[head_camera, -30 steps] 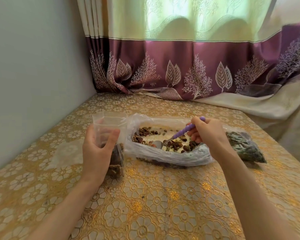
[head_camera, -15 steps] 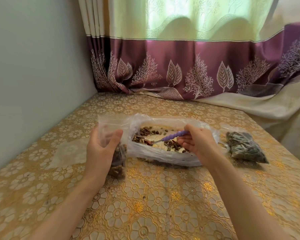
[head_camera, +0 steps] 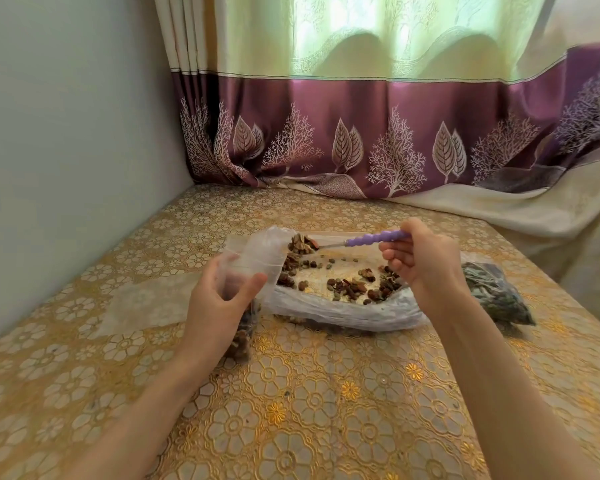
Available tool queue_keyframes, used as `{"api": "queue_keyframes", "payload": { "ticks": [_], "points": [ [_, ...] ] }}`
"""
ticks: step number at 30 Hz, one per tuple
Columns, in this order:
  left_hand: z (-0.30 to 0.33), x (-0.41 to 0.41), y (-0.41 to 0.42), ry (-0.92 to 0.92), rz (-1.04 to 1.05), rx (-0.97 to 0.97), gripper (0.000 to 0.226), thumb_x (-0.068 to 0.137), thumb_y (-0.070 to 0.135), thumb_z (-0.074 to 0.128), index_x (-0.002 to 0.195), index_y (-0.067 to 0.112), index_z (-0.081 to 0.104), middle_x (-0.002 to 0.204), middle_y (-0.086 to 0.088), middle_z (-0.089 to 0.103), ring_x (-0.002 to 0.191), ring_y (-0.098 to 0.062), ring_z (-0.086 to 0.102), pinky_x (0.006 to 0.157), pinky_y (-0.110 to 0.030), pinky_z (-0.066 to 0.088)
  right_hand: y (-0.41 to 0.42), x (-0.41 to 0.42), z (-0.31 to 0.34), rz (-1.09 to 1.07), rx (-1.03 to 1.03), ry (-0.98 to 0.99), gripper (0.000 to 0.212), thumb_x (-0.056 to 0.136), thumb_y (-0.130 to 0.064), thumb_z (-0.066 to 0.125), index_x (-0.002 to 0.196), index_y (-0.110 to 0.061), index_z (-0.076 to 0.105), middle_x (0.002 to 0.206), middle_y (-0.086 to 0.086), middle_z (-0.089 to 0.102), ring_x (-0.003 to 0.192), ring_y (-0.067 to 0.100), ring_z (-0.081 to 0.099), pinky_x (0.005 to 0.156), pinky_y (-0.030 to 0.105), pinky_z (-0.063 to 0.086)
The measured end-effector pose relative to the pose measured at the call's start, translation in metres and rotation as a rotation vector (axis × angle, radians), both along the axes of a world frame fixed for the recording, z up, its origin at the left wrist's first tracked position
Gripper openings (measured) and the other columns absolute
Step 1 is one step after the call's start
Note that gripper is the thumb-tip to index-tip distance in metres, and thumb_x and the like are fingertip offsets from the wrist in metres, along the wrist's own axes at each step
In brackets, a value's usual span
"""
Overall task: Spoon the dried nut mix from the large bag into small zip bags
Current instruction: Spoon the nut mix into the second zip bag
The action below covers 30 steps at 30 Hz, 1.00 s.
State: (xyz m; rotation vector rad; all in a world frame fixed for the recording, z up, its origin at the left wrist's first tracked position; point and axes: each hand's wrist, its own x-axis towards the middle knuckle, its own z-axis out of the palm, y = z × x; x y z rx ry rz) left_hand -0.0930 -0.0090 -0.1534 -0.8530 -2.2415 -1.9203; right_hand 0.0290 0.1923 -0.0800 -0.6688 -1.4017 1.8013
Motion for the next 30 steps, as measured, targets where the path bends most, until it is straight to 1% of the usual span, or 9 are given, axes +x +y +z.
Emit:
{"api": "queue_keyframes", "payload": {
  "ticks": [5, 8, 12, 15, 18, 20, 24, 27, 30],
  "points": [
    [0.001, 0.001, 0.001, -0.007, 0.007, -0.008, 0.062, 0.065, 0.062, 0.061, 0.119, 0.037, 0.045, 0.089, 0.011, 0.063, 0.079, 0.011, 0.057, 0.064, -0.003, 0.043, -0.020, 0.000, 0.015, 0.106, 0.041, 0.106, 0.044, 0.090, -0.007, 0.048, 0.050, -0.009, 0.066, 0.053, 0.006, 0.065, 0.045, 0.009, 0.055, 0.042, 0.015, 0.044],
    [0.001, 0.000, 0.000, -0.019, 0.023, -0.008, 0.075, 0.062, 0.063, 0.061, 0.128, 0.029, 0.045, 0.093, 0.012, 0.065, 0.084, 0.009, 0.059, 0.070, -0.013, 0.044, -0.034, -0.002, 0.019, 0.182, 0.111, 0.110, 0.032, 0.090, -0.006, 0.049, 0.063, -0.003, 0.065, 0.055, 0.005, 0.067, 0.047, 0.009, 0.056, 0.043, 0.015, 0.045],
    [0.000, 0.000, 0.000, -0.060, 0.003, 0.048, 0.078, 0.062, 0.061, 0.064, 0.131, 0.030, 0.043, 0.092, 0.013, 0.067, 0.081, 0.007, 0.062, 0.071, -0.017, 0.046, -0.047, -0.004, 0.020, 0.288, 0.258, 0.103, 0.027, 0.092, -0.006, 0.050, 0.071, -0.001, 0.066, 0.058, 0.004, 0.068, 0.053, 0.012, 0.058, 0.047, 0.016, 0.047],
    [0.001, 0.001, 0.000, -0.100, -0.013, 0.100, 0.064, 0.063, 0.055, 0.067, 0.117, 0.023, 0.054, 0.085, 0.016, 0.069, 0.072, 0.004, 0.065, 0.059, -0.013, 0.049, -0.053, -0.005, 0.021, 0.366, 0.345, 0.114, 0.022, 0.092, -0.004, 0.050, 0.078, -0.003, 0.067, 0.061, 0.001, 0.069, 0.055, 0.011, 0.060, 0.049, 0.016, 0.049],
    [0.002, 0.003, 0.000, -0.110, -0.013, 0.118, 0.041, 0.065, 0.054, 0.066, 0.099, 0.034, 0.054, 0.079, 0.022, 0.067, 0.063, 0.003, 0.064, 0.051, -0.008, 0.046, -0.053, -0.006, 0.021, 0.408, 0.385, 0.113, 0.020, 0.092, -0.002, 0.048, 0.086, -0.002, 0.068, 0.064, 0.001, 0.069, 0.058, 0.012, 0.061, 0.052, 0.017, 0.049],
    [0.002, 0.002, 0.000, -0.102, -0.007, 0.127, 0.042, 0.065, 0.056, 0.066, 0.099, 0.034, 0.054, 0.081, 0.023, 0.067, 0.066, 0.005, 0.063, 0.054, -0.006, 0.045, -0.050, -0.005, 0.022, 0.399, 0.383, 0.120, 0.022, 0.091, 0.000, 0.046, 0.088, -0.002, 0.067, 0.065, 0.001, 0.069, 0.058, 0.013, 0.060, 0.051, 0.018, 0.049],
    [0.001, 0.000, -0.001, -0.064, 0.024, 0.123, 0.057, 0.064, 0.059, 0.064, 0.110, 0.026, 0.054, 0.093, 0.019, 0.067, 0.088, 0.010, 0.061, 0.068, -0.005, 0.045, -0.045, -0.003, 0.022, 0.320, 0.305, 0.184, 0.019, 0.091, -0.004, 0.049, 0.083, -0.001, 0.066, 0.063, 0.001, 0.070, 0.056, 0.012, 0.056, 0.050, 0.017, 0.048],
    [0.001, 0.000, 0.000, -0.053, 0.032, 0.123, 0.061, 0.065, 0.057, 0.063, 0.117, 0.029, 0.048, 0.087, 0.034, 0.064, 0.083, 0.020, 0.057, 0.064, 0.000, 0.042, -0.037, -0.002, 0.020, 0.217, 0.220, 0.205, 0.025, 0.094, -0.013, 0.049, 0.077, -0.004, 0.065, 0.062, 0.002, 0.070, 0.055, 0.011, 0.056, 0.050, 0.016, 0.048],
    [0.000, 0.000, 0.001, -0.033, 0.044, 0.116, 0.065, 0.068, 0.054, 0.063, 0.123, 0.022, 0.047, 0.082, 0.041, 0.060, 0.079, 0.021, 0.057, 0.063, 0.003, 0.039, -0.024, 0.001, 0.017, 0.114, 0.186, 0.143, 0.029, 0.096, -0.019, 0.051, 0.075, -0.006, 0.065, 0.058, 0.001, 0.068, 0.052, 0.009, 0.058, 0.049, 0.016, 0.048]
  ]
}}
